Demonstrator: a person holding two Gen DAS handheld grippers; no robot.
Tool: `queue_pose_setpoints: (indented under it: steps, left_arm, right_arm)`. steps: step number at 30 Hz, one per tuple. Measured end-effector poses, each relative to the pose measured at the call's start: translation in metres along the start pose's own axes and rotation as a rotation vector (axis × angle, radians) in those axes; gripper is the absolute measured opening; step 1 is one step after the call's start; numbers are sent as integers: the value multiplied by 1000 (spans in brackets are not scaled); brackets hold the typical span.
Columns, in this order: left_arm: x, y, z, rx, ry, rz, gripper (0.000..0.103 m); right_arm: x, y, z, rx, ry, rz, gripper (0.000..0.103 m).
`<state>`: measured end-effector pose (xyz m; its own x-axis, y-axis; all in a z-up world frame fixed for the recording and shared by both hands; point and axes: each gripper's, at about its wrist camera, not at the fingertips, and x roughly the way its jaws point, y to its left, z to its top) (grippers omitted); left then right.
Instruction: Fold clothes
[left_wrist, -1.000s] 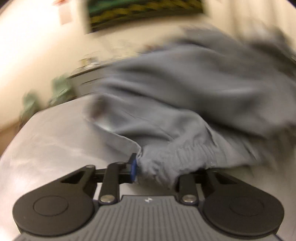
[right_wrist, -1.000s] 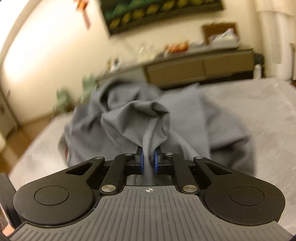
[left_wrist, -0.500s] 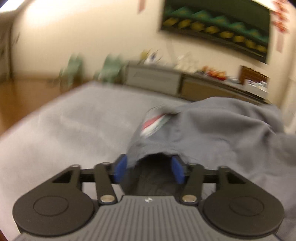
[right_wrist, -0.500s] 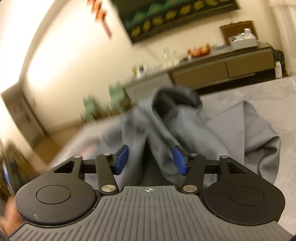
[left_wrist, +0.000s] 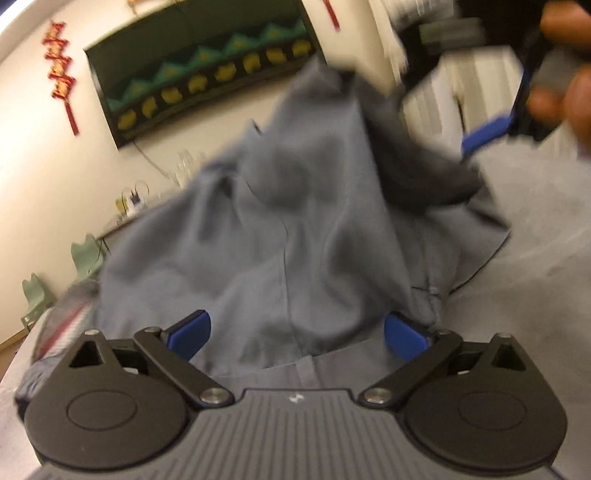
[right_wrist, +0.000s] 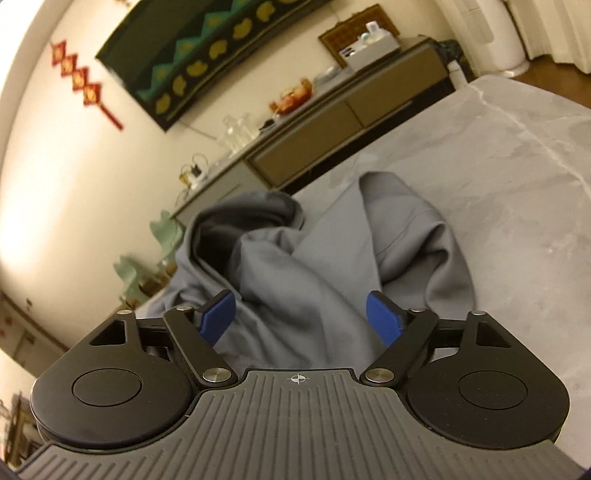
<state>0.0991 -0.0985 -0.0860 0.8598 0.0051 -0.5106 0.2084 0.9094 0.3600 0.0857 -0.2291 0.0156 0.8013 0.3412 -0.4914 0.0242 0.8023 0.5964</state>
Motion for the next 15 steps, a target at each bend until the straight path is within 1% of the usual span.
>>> queue_pose_setpoints:
  steps: [1, 2, 3, 4, 5, 7, 9, 10, 12, 14, 15]
  left_arm:
    - [3, 2, -2, 27, 16, -9, 63]
    - [5, 5, -5, 46, 30, -15, 34]
    - [4, 25, -4, 3, 37, 9, 6]
    - [2, 44, -3, -40, 45, 34, 1]
    - [0, 66, -1, -88, 50, 61, 1]
    - [-13, 142, 9, -285, 29, 148, 2]
    - [-45, 226, 8, -470, -20, 309, 1]
    - [-58, 259, 3, -521, -39, 413, 1]
    - [-79, 317, -16, -588, -31, 528, 1]
    - [-83, 342, -34, -587, 20, 523, 6]
    - [-87, 342, -46, -579, 19, 506, 13]
  right_arm:
    - [3, -1, 0, -3, 3, -3, 83]
    - [6, -3, 1, -2, 4, -8, 84]
    - [8, -6, 1, 4, 7, -18, 84]
    - [9, -10, 1, 12, 7, -33, 84]
    - [8, -14, 1, 22, 6, -50, 84]
    - [9, -22, 4, 53, -8, -69, 84]
    - [10, -28, 9, 84, -27, -82, 85]
    - [12, -29, 11, 85, -34, -89, 86]
    - [18, -25, 10, 53, -21, -121, 87]
    - [27, -18, 7, 5, 8, -146, 87]
    - [32, -14, 7, -19, 24, -153, 87]
